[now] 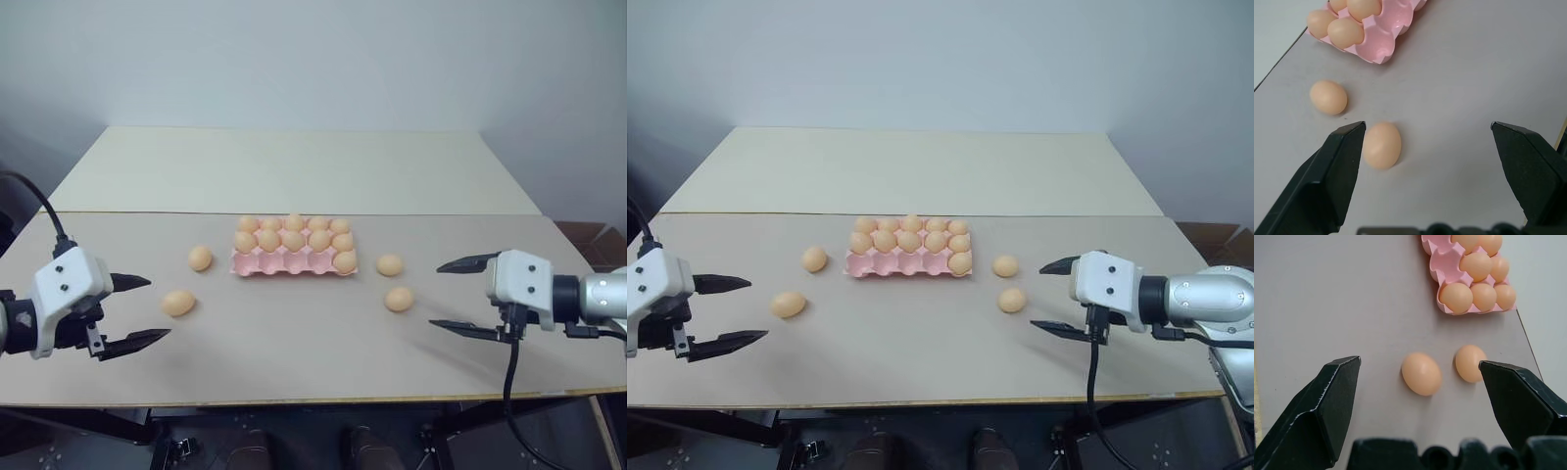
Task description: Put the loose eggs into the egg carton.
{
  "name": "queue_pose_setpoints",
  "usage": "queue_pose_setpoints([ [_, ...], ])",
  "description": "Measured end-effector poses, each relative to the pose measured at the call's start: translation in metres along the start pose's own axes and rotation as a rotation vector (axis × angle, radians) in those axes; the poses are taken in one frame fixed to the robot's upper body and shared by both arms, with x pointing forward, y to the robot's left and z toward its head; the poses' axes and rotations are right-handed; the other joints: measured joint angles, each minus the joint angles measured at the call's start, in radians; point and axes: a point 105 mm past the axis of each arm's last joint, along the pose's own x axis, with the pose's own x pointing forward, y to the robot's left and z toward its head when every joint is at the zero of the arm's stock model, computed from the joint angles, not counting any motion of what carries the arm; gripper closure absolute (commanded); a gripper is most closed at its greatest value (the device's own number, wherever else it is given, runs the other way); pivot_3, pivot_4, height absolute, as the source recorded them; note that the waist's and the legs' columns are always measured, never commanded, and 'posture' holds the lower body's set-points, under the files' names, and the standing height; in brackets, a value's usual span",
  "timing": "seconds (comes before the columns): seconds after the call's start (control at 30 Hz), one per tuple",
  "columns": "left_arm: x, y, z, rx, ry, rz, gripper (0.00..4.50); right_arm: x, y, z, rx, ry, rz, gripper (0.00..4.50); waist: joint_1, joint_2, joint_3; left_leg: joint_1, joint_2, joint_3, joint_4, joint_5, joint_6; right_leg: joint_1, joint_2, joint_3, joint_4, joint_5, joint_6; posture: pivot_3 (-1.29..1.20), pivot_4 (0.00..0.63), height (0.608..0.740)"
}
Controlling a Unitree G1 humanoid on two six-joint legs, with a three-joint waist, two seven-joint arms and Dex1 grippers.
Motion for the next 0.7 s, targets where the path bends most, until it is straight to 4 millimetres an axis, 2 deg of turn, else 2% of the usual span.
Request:
queue_pose_setpoints([
  [0.37,0.001,0.001,0.001,0.000,-0.006,0.004,0.03,0.004,-0.001,-0.002,0.003,0.004,-0.019,0.00,0.000,0.000,0.000,0.000,0.000,0.000,0.000,0.000,0.000,0.000,0.000,0.000,0.000,0.000,0.000,0.00,0.150,0.740],
  [0.53,0.011,-0.004,0.003,0.006,-0.019,-0.042,0.03,0.027,-0.005,-0.018,0.072,-0.003,-0.039,0.00,-0.001,0.000,0.000,0.000,0.000,0.000,0.000,0.000,0.000,0.000,0.000,0.000,0.000,0.000,0.000,0.00,0.150,0.740],
  [0.7,0.026,-0.012,0.009,0.015,-0.045,-0.120,0.03,0.060,-0.012,-0.030,0.118,-0.018,-0.055,0.00,-0.004,0.000,0.000,-0.001,0.000,0.001,0.000,0.000,0.000,0.000,0.001,0.001,0.000,0.000,0.000,0.00,0.150,0.740],
])
